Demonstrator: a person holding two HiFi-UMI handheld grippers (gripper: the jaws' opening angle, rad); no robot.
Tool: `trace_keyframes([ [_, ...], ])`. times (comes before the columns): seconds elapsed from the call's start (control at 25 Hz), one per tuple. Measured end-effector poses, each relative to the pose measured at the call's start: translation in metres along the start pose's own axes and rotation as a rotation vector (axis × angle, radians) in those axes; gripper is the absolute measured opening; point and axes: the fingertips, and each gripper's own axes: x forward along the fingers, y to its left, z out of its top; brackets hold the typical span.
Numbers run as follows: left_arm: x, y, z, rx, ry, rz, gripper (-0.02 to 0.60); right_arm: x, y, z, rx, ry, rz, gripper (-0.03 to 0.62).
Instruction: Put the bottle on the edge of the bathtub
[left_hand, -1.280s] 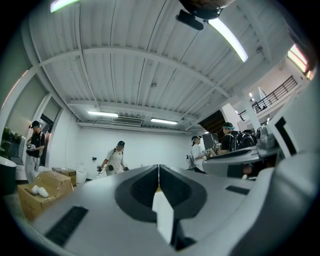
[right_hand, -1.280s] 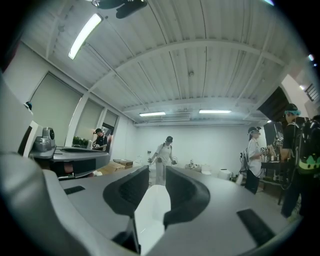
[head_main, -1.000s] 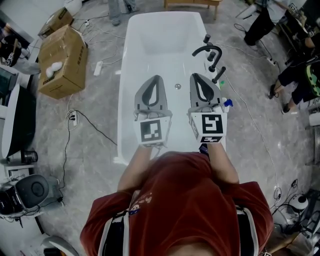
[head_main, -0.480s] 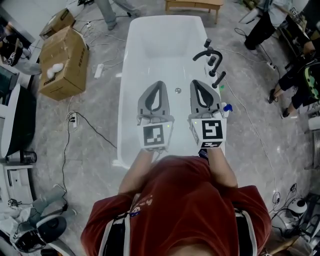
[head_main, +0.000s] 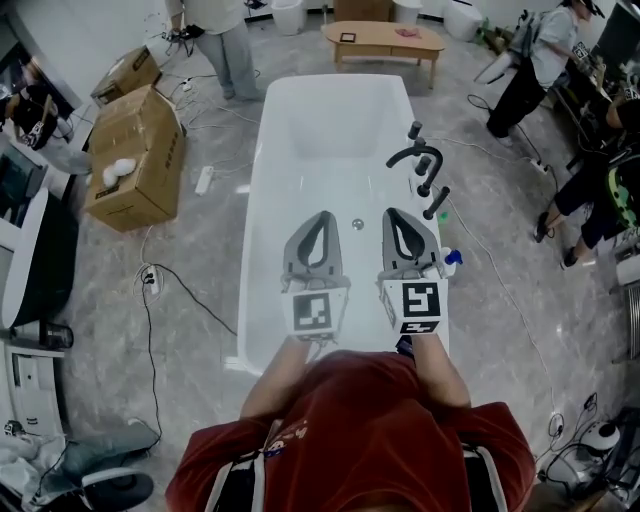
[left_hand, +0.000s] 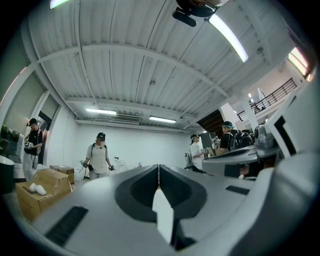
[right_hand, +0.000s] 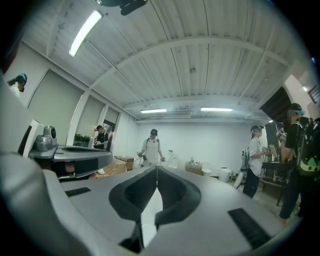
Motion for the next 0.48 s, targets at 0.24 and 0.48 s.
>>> trace_keyframes([
  [0.24, 0.003, -0.002, 0.004, -0.005, -0.005, -0.005, 0.017, 0.001, -0.002, 0.002, -0.005, 0.001, -0.002, 0.012],
  [0.48, 0.002, -0.007, -0.006, 0.025, 0.007, -0.023, 0.017, 0.000, -0.007, -0.002, -0.009, 0.003, 0.001, 0.014],
])
